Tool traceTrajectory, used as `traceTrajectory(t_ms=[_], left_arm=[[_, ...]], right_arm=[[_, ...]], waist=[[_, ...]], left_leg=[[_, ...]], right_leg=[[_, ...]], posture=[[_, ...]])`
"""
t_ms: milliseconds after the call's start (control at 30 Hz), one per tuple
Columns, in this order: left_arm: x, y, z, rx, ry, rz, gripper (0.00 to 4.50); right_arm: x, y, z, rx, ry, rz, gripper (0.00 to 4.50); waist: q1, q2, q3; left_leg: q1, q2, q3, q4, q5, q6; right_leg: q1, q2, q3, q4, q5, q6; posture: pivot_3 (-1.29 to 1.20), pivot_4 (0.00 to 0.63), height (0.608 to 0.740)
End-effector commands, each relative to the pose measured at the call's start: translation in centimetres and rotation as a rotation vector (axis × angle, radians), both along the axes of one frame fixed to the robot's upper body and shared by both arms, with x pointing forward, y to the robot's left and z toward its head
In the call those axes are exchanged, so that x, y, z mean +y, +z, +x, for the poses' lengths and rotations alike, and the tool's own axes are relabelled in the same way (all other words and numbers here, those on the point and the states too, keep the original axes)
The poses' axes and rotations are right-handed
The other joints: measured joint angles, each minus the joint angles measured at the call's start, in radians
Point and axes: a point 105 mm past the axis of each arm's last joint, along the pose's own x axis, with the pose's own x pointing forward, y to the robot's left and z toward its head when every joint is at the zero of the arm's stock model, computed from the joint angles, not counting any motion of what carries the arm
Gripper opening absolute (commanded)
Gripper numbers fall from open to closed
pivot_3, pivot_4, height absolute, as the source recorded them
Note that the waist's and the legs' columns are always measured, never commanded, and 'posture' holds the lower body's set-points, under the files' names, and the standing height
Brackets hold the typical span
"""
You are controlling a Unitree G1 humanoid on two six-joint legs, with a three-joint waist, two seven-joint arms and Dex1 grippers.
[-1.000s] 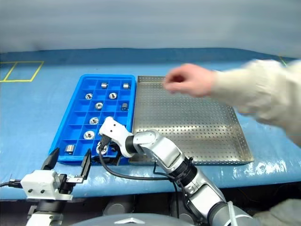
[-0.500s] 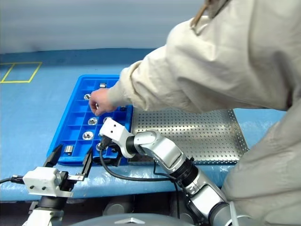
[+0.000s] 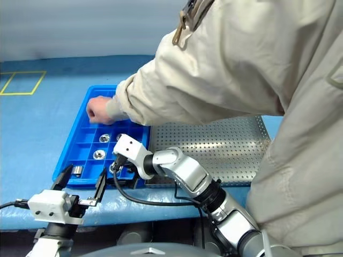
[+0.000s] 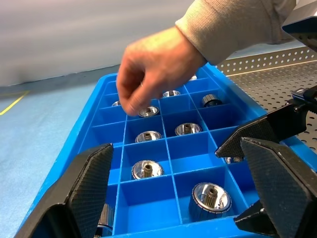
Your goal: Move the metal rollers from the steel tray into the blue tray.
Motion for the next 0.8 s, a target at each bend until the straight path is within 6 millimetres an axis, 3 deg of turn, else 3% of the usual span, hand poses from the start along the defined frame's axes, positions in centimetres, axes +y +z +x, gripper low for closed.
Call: traceTrajectory(t_ms=[33, 800], left_arm=[[0.03, 0.23, -0.08, -0.016, -0.001, -0.001, 4.50], [-0.04, -0.07, -0.07, -0.016, -0.013, -0.007, 4.50]], right_arm=[[0.36, 1.04, -0.26, -0.018, 0.015, 0.041, 4.48], [0.29, 0.90, -0.44, -0.019, 0.015, 0.034, 4.48]], waist=[[0.000, 0.000, 0.000], [-0.001, 0.000, 0.000]], left_leg=[[0.000, 0.000, 0.000, 0.000, 0.000, 0.000], [0.000, 0.000, 0.000, 0.000, 0.000, 0.000]], right_leg=[[0.000, 0.000, 0.000, 0.000, 0.000, 0.000], [0.000, 0.000, 0.000, 0.000, 0.000, 0.000]], posture=[[0.36, 0.150, 0.740], [0.35, 0.150, 0.740]])
